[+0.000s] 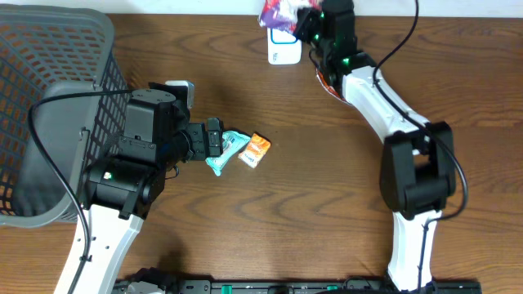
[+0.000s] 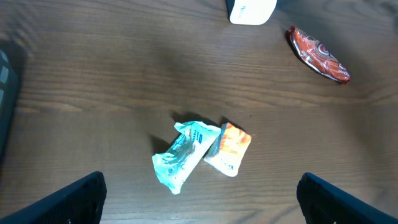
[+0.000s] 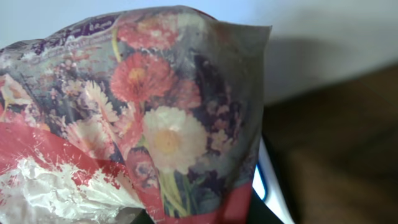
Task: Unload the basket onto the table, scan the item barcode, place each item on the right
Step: 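Carry the purple packet right and set it at the table's right edge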
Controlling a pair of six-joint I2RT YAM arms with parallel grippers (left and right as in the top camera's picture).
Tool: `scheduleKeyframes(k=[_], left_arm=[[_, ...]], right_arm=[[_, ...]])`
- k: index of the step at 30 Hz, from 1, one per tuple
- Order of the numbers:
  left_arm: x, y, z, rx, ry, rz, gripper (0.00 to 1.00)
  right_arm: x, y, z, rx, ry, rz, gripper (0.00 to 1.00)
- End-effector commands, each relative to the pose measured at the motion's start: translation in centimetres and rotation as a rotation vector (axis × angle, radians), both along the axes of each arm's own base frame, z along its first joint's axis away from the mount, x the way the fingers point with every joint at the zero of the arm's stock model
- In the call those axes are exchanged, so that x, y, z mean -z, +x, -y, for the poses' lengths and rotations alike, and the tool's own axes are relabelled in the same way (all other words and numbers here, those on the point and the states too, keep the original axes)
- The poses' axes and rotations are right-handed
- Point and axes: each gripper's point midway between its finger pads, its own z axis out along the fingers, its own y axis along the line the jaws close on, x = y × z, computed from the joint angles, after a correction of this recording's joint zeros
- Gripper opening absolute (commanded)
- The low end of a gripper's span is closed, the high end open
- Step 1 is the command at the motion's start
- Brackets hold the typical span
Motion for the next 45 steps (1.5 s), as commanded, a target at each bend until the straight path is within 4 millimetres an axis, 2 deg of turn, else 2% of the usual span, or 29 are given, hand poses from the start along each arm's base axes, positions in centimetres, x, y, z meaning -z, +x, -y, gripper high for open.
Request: scheduleKeyframes(k=[1,3,5,7,8,10,12,15,18,21,25,26,27,31,33,36,39,43,45], left_arm=[[-0.4,0.1,0.0,0.004,-0.003,0.009,0.98],[-0.4,0.1,0.0,0.004,-0.002,0.009,0.98],[-0.4,0.1,0.0,0.004,-0.003,0.009,0.98],[-0.4,0.1,0.0,0.004,-0.003,0.009,0.98],[-0.4,0.1,0.0,0.004,-0.003,0.009,0.98],[-0.4,0.1,0.0,0.004,-0.003,0.009,0.98],[-0.4,0.1,0.0,0.004,-0.002,0.009,0.98],[-0.4,0.1,0.0,0.004,-0.003,0.009,0.98],[-0.4,0.1,0.0,0.004,-0.003,0.009,0.98],[-0.4,0.1,0.0,0.004,-0.003,0.009,0.98],[-0.4,0.1,0.0,0.004,-0.003,0.009,0.98],[-0.4,0.1,0.0,0.004,-0.003,0.009,0.98],[-0.4,0.1,0.0,0.004,-0.003,0.009,0.98],[-0.4,0.1,0.0,0.004,-0.003,0.009,0.98],[-0.4,0.1,0.0,0.004,-0.003,0.009,0.98],[-0.4,0.1,0.0,0.004,-0.003,0.009,0.98],[-0.4,0.1,0.0,0.004,-0.003,0.009,0.98],[-0.4,0.1,0.0,0.004,-0.003,0.009,0.98],[-0.4,0.1,0.0,0.004,-0.003,0.009,0.98]], right_arm=[[1.3,0.3,-0.2,0.003,0.05,-0.033,0.01],[1.1,0.4,-0.1,-0.009,0.026,-0.016,0.01],[-0.4,0.7,0.2,-0.039,-0.032,0.029,0.01],[-2.3,1.0,1.6,-0.041,-0.095,0.047,0.01],[-3.2,1.1,2.9,-0.02,-0.126,0.041,0.01],[-4.9,1.2,6.7,0.065,-0.189,0.01,0.01],[-6.0,0.7,11.4,0.183,-0.247,-0.041,0.01],[-6.7,-1.0,20.1,0.398,-0.338,-0.137,0.01],[-5.6,-3.1,27.3,0.506,-0.4,-0.243,0.01],[-2.8,-6.2,33.8,0.588,-0.416,-0.399,0.01],[0.8,-8.8,38.7,0.62,-0.357,-0.529,0.03],[2.0,-9.3,39.5,0.616,-0.333,-0.558,0.08],[2.9,-9.8,40.1,0.61,-0.308,-0.578,0.2],[4.6,-10.9,41.4,0.605,-0.256,-0.608,0.8],[4.4,-11.2,41.8,0.609,-0.249,-0.608,0.92],[2.2,-10.9,41.1,0.564,-0.24,-0.568,0.97],[-1.8,-9.8,38.1,0.427,-0.198,-0.458,0.99],[-7.2,-8.7,31.2,0.107,-0.137,-0.273,0.99],[-8.9,-8.8,27.2,-0.062,-0.109,-0.204,0.99]])
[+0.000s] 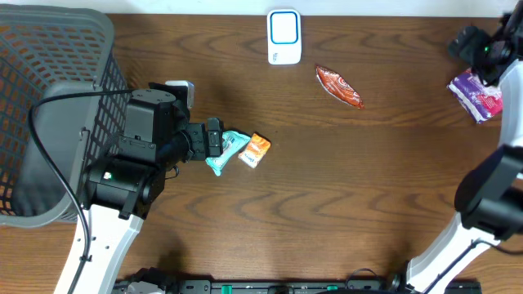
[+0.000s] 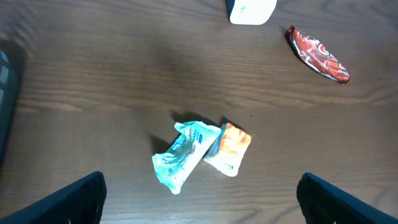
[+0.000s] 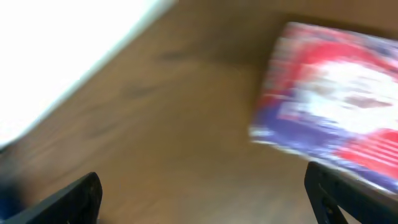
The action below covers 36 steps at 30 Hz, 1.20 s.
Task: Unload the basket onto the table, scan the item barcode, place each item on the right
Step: 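Carry the purple packet right and set it at the table's right edge, then grasp the red snack packet near the scanner with the right gripper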
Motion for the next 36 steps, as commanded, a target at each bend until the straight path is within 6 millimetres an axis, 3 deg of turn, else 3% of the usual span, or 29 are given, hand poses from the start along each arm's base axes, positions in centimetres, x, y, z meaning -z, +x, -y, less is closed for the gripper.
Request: scheduleKeyframes(k=[1,3,6,10,13,17,22,26,32,36], left_arm=[[-0.4,0.1,0.0,0.004,-0.003,0.01,0.98],[-0.4,0.1,0.0,0.004,-0.003,0.01,0.98],[-0.4,0.1,0.0,0.004,-0.003,0.01,0.98],[-0.4,0.1,0.0,0.004,-0.003,0.01,0.98],[-0.4,0.1,0.0,0.004,-0.003,0.01,0.98],[-0.4,0.1,0.0,0.004,-0.003,0.01,0.98],[-0.4,0.1,0.0,0.004,-0.003,0.01,0.98],[-0.4,0.1,0.0,0.004,-0.003,0.01,0.98],[-0.4,0.1,0.0,0.004,-0.003,0.01,0.98],[-0.4,0.1,0.0,0.004,-0.003,0.01,0.98]], right_arm=[[-7.5,0.2,-9.4,-0.395,0.105,0.212,0.99],[-7.3,-0.1,-12.5,-0.489,0.127,0.204,0.99],[-5.1,-0.3,-16.6,-0.641,0.057,0.156,0.99],[0.3,-0.3,-21.1,-0.783,-0.066,0.025,0.97],[4.1,-0.4,-23.3,-0.834,-0.152,-0.074,0.99],[7.4,-0.3,-24.4,-0.825,-0.3,-0.179,0.99],[7.4,0.2,-24.7,-0.802,-0.454,-0.194,0.99],[8.2,-0.3,-25.5,-0.931,-0.53,-0.209,0.99],[10.0,-1.5,-25.8,-0.983,-0.465,-0.259,0.99],[9.7,-1.4,-26.8,-1.029,-0.308,-0.185,0.99]])
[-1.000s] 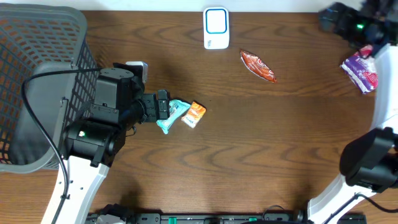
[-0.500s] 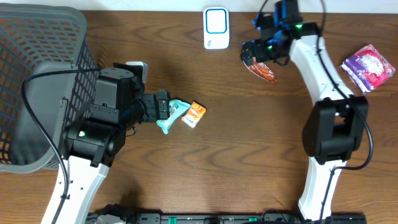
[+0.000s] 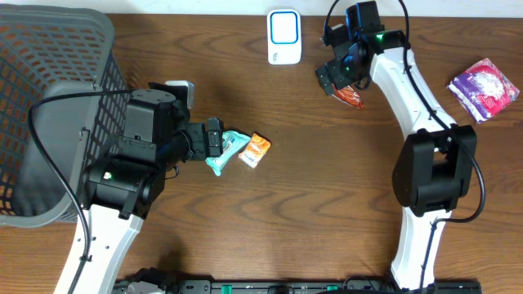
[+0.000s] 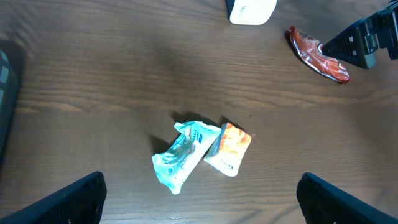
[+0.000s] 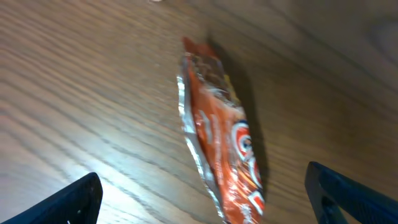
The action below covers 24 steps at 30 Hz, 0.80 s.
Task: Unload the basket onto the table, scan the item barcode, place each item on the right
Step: 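Grasp the red snack packet near the scanner with the right gripper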
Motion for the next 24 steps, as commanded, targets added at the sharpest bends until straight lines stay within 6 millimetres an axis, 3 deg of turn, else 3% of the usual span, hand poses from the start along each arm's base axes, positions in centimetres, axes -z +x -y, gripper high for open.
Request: scheduleKeyframes(k=[1,11,24], left_arm=[[-0.4,0.1,0.0,0.004,-0.002,0.01,0.98],[-0.4,0.1,0.0,0.004,-0.003,0.01,0.98],[-0.4,0.1,0.0,0.004,-0.002,0.01,0.98]], right_arm=[[0.2,0.2,-0.4,-0.041,0.133,-0.018,0.99],[0.7,1.3,2.4,0.012,0.166,-0.009,0.92],[6.8,2.0,3.0,0.031,0.176,-0.079,0.8]])
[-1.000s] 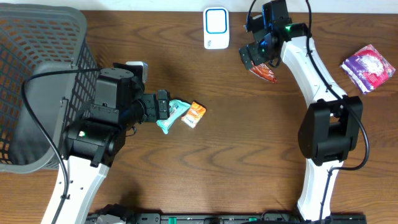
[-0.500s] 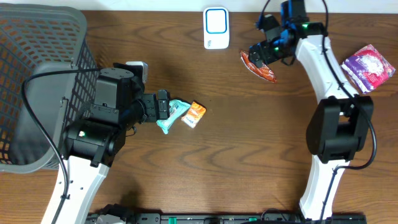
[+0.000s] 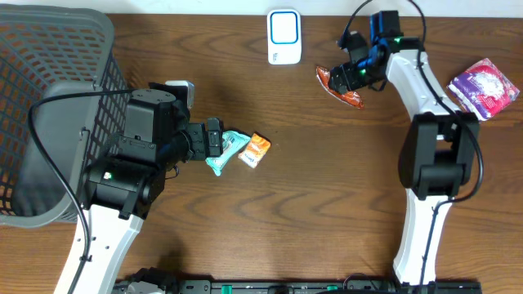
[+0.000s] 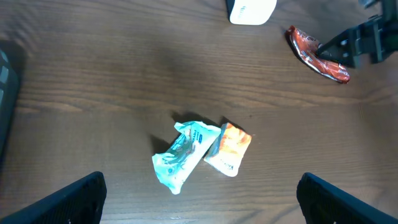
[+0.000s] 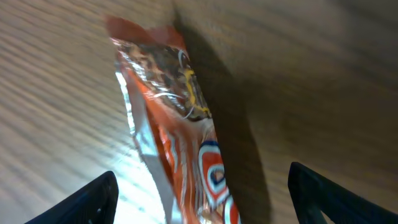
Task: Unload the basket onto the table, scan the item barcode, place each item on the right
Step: 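Grasp the red snack packet near the scanner with the right gripper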
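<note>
The white barcode scanner (image 3: 283, 37) stands at the far edge of the table, and its lower end shows in the left wrist view (image 4: 252, 9). An orange-red snack packet (image 3: 339, 87) (image 4: 317, 55) (image 5: 180, 130) lies flat to the right of it. My right gripper (image 3: 357, 73) (image 5: 205, 199) is open, low over the packet's right end, one finger on each side of it. My left gripper (image 3: 212, 139) (image 4: 199, 199) is open, close to a teal packet (image 3: 225, 151) (image 4: 183, 155) and a small orange packet (image 3: 256, 150) (image 4: 229, 148).
A purple floral packet (image 3: 482, 88) lies near the right edge. A grey mesh basket (image 3: 49, 82) fills the left side. The right arm (image 3: 425, 122) runs along the right of the table. Bare wood lies in the middle and front.
My right gripper has come closer to the orange-red packet and shifted slightly right; the packet now looms larger between its open fingers. The left arm and the other packets are unchanged.
First my right gripper held the purple floral packet up by the scanner. Then the packet lay at the far right, with the gripper open beside it. After that the gripper was open above the orange-red packet, and now sits lower over it. The left arm stayed still.
</note>
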Controlling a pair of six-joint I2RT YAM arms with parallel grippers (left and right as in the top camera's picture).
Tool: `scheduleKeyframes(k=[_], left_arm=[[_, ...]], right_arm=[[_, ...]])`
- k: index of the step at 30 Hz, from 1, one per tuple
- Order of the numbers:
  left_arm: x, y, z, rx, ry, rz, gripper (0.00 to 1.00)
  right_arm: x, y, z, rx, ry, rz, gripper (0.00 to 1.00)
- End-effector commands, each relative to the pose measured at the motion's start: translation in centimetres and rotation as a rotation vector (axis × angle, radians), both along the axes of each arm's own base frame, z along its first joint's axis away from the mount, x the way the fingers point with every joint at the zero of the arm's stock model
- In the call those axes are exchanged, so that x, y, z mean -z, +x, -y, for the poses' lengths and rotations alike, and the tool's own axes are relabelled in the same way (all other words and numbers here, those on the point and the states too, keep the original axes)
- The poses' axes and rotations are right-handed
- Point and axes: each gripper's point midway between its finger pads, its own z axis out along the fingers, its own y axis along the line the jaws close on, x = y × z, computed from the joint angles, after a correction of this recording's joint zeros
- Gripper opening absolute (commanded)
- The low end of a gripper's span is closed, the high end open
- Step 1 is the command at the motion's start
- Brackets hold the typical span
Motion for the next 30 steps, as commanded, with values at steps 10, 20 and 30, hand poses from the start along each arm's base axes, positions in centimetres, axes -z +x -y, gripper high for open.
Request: scheduleKeyframes(k=[10,20,30], left_arm=[[-0.4,0.1,0.0,0.004,-0.003,0.009,0.98],[-0.4,0.1,0.0,0.004,-0.003,0.009,0.98],[-0.4,0.1,0.0,0.004,-0.003,0.009,0.98]], right_arm=[[0.2,-0.3,-1.3,-0.033,0.109,-0.02,0.53],[0.8,-1.3,-2.2,-0.045,0.103,-0.063,0.36],[-0.6,-1.6,-2.2,0.068,-0.071,-0.054,0.28]])
